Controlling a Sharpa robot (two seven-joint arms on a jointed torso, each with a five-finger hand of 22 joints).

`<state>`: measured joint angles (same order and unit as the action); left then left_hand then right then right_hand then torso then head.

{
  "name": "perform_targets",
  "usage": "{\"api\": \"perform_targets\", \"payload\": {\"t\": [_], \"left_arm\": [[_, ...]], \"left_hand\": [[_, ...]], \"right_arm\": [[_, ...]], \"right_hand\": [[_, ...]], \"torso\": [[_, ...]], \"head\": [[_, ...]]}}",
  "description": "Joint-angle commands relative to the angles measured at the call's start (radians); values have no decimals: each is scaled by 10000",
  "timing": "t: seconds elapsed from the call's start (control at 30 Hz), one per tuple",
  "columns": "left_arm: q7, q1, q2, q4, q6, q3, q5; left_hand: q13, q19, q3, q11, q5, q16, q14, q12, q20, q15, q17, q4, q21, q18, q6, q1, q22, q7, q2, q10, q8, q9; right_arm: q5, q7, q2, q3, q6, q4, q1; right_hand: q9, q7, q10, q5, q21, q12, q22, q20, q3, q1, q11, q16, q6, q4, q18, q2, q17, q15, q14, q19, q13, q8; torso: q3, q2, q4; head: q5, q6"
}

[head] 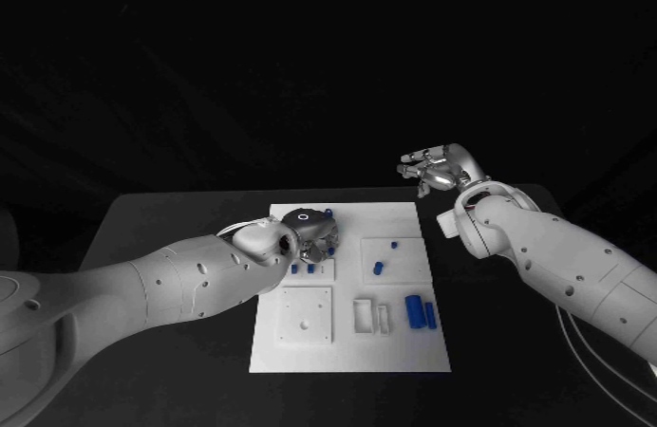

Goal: Assemble the parts on the task board

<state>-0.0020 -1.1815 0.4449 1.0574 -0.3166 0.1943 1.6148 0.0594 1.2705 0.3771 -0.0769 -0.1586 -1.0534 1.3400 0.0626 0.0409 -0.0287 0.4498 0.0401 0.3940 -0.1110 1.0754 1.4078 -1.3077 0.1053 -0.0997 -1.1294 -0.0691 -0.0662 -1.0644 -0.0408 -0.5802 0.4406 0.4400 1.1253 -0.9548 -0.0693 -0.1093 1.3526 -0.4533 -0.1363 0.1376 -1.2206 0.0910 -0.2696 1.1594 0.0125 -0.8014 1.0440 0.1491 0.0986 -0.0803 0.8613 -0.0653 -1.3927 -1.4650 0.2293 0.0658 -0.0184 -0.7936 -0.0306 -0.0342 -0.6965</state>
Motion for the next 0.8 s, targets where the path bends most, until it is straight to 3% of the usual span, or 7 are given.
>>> {"api": "perform_targets", "payload": {"t": [0.03,0.8], "left_arm": [[11,10,-47,-28,61,-3,28],[-10,131,-202,-226,170,-7,-162]], "left_hand": [[-6,-53,84,5,-40,-62,42,-47,-13,44,-12,-17,45,-137,68,1,-216,28,92,-82,61,11],[-5,-105,134,16,45,-47,38,-47,-12,26,-61,-55,132,-138,-127,-58,-194,14,53,-84,59,14]], "right_arm": [[6,-112,17,2,-68,20,4],[5,-101,30,2,-67,50,4]], "right_hand": [[8,-37,45,-53,-10,-50,23,-75,3,-46,7,-64,17,-65,75,-18,-18,29,33,-355,-32,-28],[7,-29,69,-55,-15,-42,42,-71,0,-38,-1,-59,46,-63,70,-13,-32,24,33,-352,-44,-25]], "torso": [[1,-5,2],[-7,-17,-9]], "head": [[4,-6],[29,-34]]}}
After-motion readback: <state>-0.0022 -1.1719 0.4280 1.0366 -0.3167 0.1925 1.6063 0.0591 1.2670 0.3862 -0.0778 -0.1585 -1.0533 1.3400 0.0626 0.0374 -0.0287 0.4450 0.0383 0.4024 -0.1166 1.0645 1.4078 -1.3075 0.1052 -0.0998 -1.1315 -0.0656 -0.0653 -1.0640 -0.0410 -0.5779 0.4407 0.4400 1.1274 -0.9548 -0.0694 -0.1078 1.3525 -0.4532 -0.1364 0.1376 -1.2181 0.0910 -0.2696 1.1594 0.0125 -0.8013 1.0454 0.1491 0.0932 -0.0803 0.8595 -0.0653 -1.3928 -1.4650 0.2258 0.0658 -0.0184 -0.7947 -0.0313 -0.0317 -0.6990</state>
